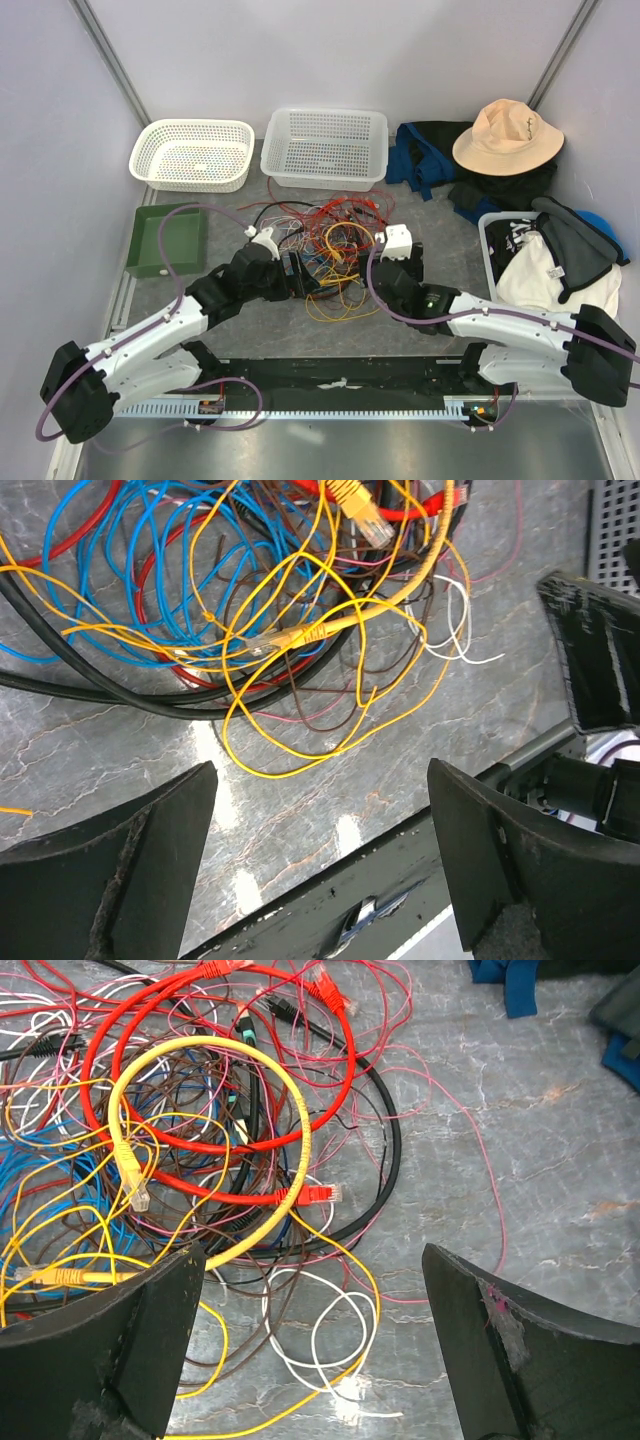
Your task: Untangle the cables
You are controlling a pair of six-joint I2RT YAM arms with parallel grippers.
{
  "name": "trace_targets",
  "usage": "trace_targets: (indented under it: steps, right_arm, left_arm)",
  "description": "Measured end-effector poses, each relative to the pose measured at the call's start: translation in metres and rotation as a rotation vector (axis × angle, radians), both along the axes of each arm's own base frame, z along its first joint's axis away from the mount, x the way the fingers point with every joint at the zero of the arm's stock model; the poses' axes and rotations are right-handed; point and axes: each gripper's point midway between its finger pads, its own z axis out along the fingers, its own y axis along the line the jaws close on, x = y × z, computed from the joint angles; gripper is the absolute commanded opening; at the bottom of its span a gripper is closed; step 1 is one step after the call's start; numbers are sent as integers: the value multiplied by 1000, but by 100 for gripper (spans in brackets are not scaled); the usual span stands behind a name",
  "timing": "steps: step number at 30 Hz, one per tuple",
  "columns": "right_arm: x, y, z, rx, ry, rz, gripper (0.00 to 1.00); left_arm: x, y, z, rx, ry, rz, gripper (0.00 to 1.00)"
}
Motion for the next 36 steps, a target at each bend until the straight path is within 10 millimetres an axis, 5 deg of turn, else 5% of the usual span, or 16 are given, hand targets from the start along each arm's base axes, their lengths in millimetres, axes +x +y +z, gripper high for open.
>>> trace_targets:
  steps: [4, 11, 20, 30, 36]
  right_arm:
    - [10, -5, -9, 48, 46, -33, 90]
    - [52, -26, -31, 295, 144, -112, 58]
    - [71, 15, -65, 320, 272, -29, 57]
    - [85, 15, -93, 295, 320, -53, 51]
    - [87, 29, -106, 284, 365, 4, 17]
  left_arm:
    - [-3, 2, 2, -25, -22, -3, 92]
    - [-11, 3, -4, -50, -25, -24, 91]
    - [-16, 6, -6, -66, -36, -30, 91]
    - [-21, 10, 0, -94, -64, -32, 91]
    - [-22, 11, -7, -75, -44, -32, 90]
